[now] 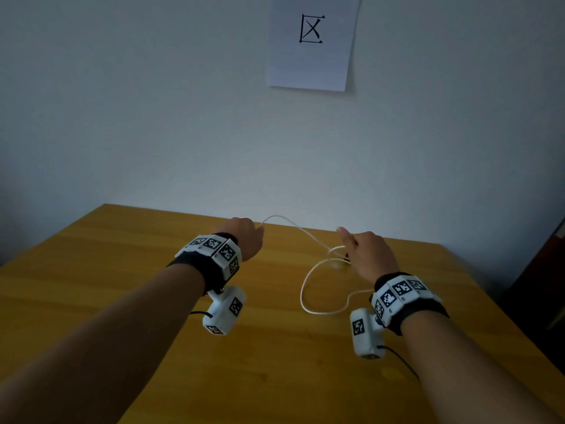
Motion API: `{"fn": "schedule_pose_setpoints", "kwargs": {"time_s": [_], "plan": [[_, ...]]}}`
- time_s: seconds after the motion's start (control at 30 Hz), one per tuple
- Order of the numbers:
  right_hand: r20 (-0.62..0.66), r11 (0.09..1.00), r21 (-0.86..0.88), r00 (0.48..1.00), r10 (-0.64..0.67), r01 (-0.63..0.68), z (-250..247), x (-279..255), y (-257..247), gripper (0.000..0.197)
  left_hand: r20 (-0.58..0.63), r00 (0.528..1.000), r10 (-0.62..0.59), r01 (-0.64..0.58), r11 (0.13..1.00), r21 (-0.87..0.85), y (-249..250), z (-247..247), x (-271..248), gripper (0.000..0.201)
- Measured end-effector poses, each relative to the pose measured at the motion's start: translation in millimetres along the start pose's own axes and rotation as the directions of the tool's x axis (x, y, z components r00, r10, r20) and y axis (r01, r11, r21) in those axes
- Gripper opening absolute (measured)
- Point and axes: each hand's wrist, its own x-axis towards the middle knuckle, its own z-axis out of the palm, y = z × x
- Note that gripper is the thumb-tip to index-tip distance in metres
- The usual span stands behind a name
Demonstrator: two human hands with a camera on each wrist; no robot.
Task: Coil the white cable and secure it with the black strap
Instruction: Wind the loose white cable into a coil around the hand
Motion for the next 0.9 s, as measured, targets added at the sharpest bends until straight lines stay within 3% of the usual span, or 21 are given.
{"fn": "schedule_pose_setpoints", "kwargs": {"time_s": [0.13, 0.23, 0.5, 0.77, 0.83, 0.9], "plan": [[0.012, 0.971, 0.236, 0.999, 0.041, -0.042, 2, -2, 8, 0.061, -0.014, 0.997, -0.076, 0.076, 0.996, -0.039, -1, 4, 2, 0.043], [0.082, 0.899, 0.436, 0.997, 0.016, -0.050, 3, -7, 7, 0.055, -0.006, 0.994, -0.106, 0.105, 0.991, -0.084, 2, 8, 2, 0.046], [0.070, 0.604, 0.788, 0.992, 0.108, -0.122, 7, 0, 0, 0.055, 0.102, 0.991, -0.082, 0.087, 0.995, -0.047, 10, 15, 1, 0.040], [0.242, 0.268, 0.931, 0.969, 0.051, -0.246, -3, -10, -8, 0.058, 0.077, 0.989, -0.128, 0.129, 0.991, -0.017, 7, 17, -2, 0.039], [0.246, 0.278, 0.924, 0.965, 0.092, -0.262, -2, -9, -9, 0.061, 0.096, 0.988, -0.125, 0.125, 0.992, 0.004, 7, 18, -3, 0.040], [0.213, 0.388, 0.880, 0.959, 0.189, -0.273, 2, -5, -8, 0.059, 0.129, 0.984, -0.121, 0.122, 0.992, -0.004, 8, 19, -5, 0.040]]}}
